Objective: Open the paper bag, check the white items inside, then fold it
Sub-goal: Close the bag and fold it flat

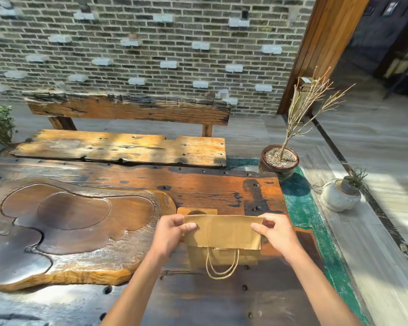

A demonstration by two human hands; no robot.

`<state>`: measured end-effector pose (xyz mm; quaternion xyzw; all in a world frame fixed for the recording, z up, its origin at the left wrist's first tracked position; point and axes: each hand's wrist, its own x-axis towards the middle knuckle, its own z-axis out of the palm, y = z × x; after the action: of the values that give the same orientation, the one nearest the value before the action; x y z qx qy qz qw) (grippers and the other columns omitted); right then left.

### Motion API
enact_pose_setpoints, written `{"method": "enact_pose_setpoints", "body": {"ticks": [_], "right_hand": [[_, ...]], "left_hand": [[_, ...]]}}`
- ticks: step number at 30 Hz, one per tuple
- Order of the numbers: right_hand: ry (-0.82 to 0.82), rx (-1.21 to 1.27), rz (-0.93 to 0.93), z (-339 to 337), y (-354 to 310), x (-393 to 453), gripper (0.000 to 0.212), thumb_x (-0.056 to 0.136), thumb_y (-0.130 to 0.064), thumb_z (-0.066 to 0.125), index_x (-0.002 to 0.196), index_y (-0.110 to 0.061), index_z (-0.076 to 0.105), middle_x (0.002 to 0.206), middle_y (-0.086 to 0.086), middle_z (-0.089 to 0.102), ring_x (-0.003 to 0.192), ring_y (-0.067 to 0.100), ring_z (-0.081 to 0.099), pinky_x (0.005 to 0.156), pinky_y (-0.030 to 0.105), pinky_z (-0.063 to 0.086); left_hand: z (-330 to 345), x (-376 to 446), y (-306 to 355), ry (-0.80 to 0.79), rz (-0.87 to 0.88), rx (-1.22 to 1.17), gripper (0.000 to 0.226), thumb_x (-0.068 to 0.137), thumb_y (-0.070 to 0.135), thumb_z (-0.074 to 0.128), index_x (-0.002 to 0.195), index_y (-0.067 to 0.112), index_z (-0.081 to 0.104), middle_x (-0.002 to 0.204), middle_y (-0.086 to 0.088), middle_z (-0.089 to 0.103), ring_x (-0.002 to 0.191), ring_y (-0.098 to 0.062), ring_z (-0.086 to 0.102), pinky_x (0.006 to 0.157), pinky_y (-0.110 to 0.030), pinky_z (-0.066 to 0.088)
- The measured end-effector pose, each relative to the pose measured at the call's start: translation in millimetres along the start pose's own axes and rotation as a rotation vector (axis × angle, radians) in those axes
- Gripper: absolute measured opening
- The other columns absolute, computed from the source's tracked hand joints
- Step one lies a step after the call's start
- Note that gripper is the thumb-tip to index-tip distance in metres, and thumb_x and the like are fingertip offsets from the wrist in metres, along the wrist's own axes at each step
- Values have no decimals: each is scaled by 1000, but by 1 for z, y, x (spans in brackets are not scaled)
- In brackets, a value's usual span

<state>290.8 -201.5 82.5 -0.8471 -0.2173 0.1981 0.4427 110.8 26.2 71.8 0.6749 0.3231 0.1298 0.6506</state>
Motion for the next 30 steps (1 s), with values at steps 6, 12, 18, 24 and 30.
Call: {"method": "enact_pose_setpoints", "body": {"ticks": [6, 12, 18, 24, 30], "right_hand": [[171, 132, -175, -40, -61, 9, 42, 72, -32, 85, 108, -13, 76, 108, 1, 76, 107, 22, 69, 99, 47, 52], [266, 305, -366, -82, -136, 0, 15, 77, -4, 80, 90, -10, 77, 91, 13, 78, 85, 23, 69, 89, 44, 53], [296, 320, -565, -111, -205, -14, 22, 79, -1, 77, 86, -22, 76, 82, -4, 78, 78, 13, 68, 82, 32, 55], [337, 192, -690, -120, -241, -17, 5, 84, -8, 74, 86, -12, 73, 82, 6, 75, 78, 21, 68, 82, 47, 54], [229, 207, -732, -94, -268, -21, 13, 85, -7, 73, 87, -19, 73, 84, 2, 77, 85, 26, 71, 84, 45, 57]], "left_hand": [[-6, -4, 93, 83, 192, -140, 14, 78, 5, 78, 78, -8, 72, 71, -7, 73, 62, -14, 64, 51, -21, 50], [-14, -9, 166, 131, 332, -192, 19, 77, 13, 81, 72, -2, 70, 69, -4, 71, 65, -13, 64, 60, -30, 50], [-28, -15, 230, 211, 480, -234, 28, 71, 15, 86, 89, -3, 75, 79, -2, 73, 81, -19, 66, 83, -37, 51], [-47, -30, 267, 261, 541, -252, 22, 69, 16, 88, 84, 4, 77, 87, -11, 79, 85, -23, 71, 98, -50, 53], [-81, -59, 262, 331, 578, -248, 10, 75, 8, 82, 82, 2, 78, 79, -10, 78, 77, -22, 70, 87, -46, 55]]}}
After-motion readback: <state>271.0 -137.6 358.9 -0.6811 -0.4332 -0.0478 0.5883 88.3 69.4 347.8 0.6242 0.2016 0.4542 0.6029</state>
